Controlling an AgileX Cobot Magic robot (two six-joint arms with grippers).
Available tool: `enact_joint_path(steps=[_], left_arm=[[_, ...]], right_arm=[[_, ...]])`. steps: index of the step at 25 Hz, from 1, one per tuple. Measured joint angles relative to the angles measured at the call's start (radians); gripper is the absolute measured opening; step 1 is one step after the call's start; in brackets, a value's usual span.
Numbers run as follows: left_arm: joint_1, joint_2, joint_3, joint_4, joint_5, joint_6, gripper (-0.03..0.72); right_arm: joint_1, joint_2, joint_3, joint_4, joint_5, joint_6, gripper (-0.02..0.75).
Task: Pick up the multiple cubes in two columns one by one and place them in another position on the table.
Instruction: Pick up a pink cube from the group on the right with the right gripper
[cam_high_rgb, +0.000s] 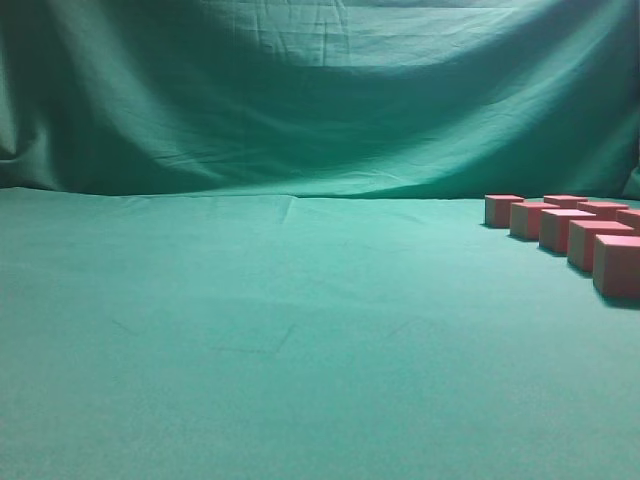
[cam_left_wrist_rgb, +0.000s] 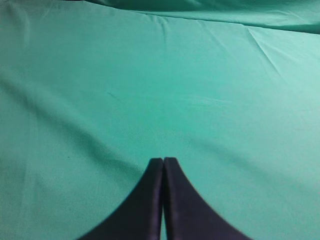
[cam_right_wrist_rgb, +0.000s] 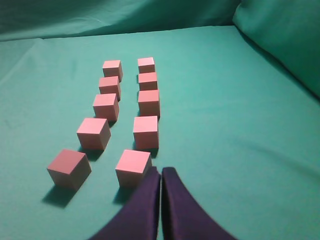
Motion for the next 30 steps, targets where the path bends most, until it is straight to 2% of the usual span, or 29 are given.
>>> enact_joint_path(steps=[26, 30], left_arm=[[0.000, 0.000, 0.000, 0.000, 0.000, 0.000, 0.000], [0.000, 0.000, 0.000, 0.000, 0.000, 0.000, 0.000]], right_arm=[[0.000, 0.000, 0.000, 0.000, 0.000, 0.000, 0.000], [0.044, 0.000, 0.000, -0.007, -0.003, 0.000, 0.000]])
